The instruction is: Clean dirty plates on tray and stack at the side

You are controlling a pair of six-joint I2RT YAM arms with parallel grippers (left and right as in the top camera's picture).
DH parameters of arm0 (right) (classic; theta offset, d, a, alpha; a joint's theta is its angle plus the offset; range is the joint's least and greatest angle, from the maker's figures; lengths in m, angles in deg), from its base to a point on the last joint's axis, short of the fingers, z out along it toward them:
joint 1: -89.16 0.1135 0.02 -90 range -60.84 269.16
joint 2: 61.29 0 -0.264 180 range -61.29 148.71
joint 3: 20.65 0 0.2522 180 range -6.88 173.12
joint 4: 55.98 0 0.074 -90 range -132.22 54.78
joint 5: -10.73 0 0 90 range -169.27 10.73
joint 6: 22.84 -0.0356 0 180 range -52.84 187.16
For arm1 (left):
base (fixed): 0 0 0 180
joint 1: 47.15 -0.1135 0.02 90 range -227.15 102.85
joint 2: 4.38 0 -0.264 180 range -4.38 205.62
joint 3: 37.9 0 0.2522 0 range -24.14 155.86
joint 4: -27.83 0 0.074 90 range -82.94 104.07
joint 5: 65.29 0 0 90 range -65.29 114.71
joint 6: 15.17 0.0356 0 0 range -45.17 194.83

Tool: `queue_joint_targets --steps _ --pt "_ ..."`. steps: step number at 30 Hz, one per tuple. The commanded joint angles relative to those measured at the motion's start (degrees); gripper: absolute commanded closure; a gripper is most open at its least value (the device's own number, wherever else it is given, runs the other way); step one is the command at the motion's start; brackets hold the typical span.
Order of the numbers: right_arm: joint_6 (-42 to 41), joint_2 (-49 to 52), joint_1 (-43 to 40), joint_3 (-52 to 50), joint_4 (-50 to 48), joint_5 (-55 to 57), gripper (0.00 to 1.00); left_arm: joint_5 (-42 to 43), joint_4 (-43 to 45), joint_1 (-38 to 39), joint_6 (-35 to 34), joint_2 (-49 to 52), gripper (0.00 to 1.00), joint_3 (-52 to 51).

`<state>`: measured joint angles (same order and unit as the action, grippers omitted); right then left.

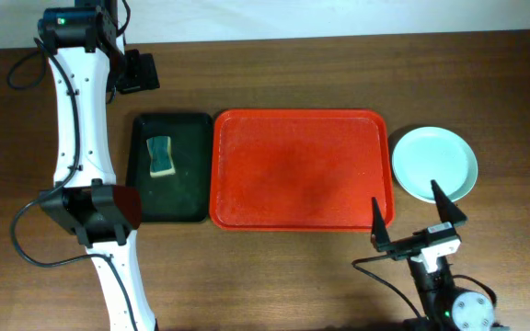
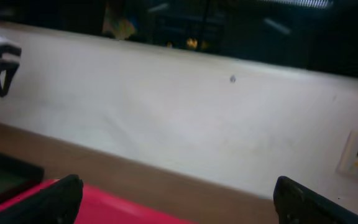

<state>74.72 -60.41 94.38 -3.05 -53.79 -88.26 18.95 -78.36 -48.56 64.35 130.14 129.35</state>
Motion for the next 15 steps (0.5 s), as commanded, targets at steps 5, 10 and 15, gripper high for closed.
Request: queue_joint_targets --steps 5,10,15 --pt "-2.93 -0.7 -0.5 -3.52 0.22 1.64 0.02 0.42 -0.07 0.22 -0.15 -0.17 0.01 0.37" --pt "-11.54 -0.7 -0.55 -3.52 3.45 10.97 0.02 0.42 -0.07 0.22 -0.15 -0.17 0.01 0.37" --pt "-12.81 -0.7 -0.52 -3.52 16.35 10.97 0.02 0.42 -0.07 0.22 -0.15 -0.17 0.01 0.37"
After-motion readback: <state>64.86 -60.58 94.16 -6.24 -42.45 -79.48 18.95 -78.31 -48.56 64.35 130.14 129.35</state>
